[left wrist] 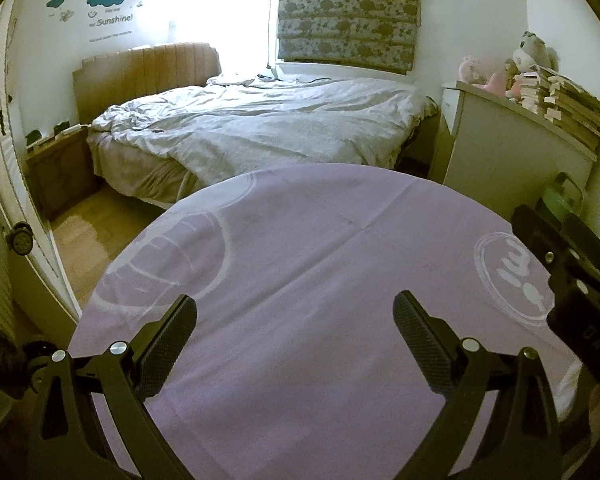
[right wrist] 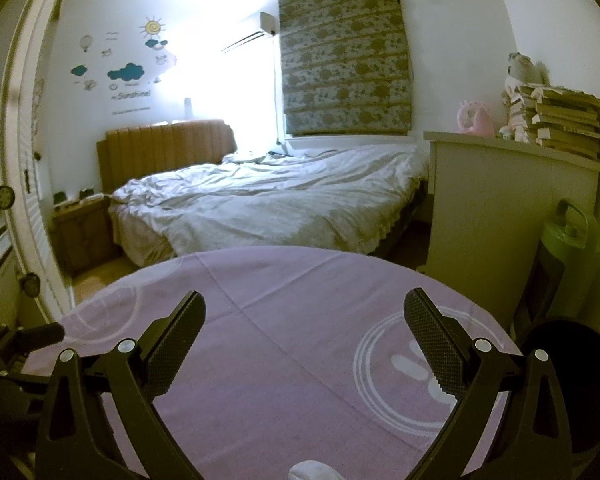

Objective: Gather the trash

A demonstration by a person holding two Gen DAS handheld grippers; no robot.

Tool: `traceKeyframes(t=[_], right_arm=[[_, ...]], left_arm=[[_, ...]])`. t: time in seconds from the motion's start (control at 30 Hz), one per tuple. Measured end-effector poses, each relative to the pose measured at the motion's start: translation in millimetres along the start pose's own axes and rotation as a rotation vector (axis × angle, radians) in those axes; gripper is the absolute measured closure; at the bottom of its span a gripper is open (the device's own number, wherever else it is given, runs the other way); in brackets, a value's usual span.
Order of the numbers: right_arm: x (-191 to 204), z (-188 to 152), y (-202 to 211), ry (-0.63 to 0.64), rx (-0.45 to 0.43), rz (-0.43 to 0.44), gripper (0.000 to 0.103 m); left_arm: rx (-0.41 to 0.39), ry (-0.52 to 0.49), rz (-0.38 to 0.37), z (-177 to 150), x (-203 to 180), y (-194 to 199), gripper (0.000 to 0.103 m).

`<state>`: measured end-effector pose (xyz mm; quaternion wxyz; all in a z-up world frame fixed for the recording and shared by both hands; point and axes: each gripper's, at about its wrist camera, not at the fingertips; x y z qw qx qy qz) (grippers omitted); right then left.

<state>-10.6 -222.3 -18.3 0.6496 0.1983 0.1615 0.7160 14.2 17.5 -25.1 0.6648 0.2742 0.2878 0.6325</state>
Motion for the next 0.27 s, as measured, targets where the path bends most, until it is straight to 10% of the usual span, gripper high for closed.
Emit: traceKeyframes(t=[0.27], right_arm=[[1.9,0.6,1.1,-0.005,0.003,-0.003,0.005]], left_arm=[[0.01,0.01,0.009,2.4,2.9,-2.5,0.005]])
Point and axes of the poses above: each gripper's, at about its wrist camera, not at the fingertips, and y roughly against the way its jaws point, x to its left, z to its top, and after that the axes turned 9 degrees about x, right-handed
